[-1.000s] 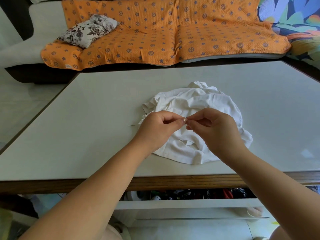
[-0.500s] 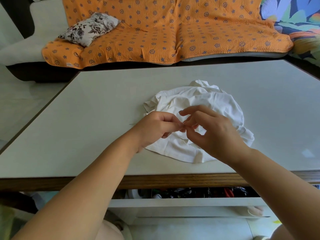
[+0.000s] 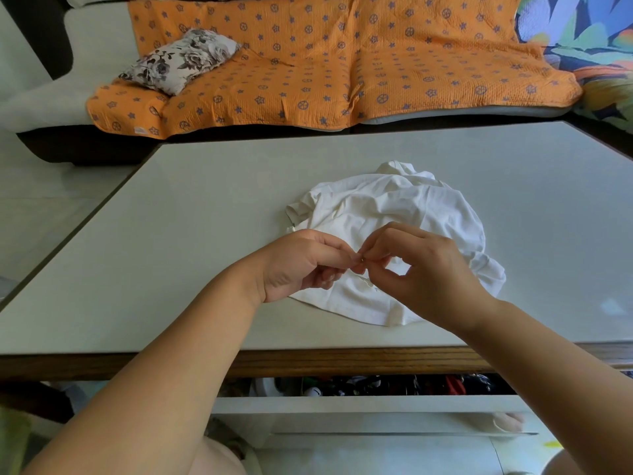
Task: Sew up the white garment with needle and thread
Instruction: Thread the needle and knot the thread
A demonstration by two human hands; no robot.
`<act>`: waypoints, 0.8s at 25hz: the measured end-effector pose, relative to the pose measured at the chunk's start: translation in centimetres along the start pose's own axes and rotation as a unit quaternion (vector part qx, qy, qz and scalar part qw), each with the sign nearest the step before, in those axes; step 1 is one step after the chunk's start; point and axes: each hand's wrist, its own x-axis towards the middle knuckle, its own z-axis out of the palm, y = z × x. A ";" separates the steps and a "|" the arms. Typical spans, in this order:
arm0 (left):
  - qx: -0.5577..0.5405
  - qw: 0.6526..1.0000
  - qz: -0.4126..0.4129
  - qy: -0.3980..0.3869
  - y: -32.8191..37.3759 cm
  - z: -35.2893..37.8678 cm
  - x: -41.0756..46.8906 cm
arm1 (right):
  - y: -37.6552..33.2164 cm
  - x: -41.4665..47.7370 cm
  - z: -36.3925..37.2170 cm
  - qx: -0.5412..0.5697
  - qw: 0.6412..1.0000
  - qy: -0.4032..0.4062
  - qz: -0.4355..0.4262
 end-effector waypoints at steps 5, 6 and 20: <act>0.082 0.993 -0.006 0.079 0.7 0.9 -0.6 | -0.7 0.2 -0.3 0.088 0.985 0.007 0.149; 0.109 0.987 0.010 0.120 0.8 1.2 -0.6 | -0.7 0.3 -0.4 0.106 0.978 0.012 0.180; 0.057 0.968 0.093 0.225 0.7 2.5 -0.2 | -1.7 0.5 -1.4 0.179 0.940 0.079 0.278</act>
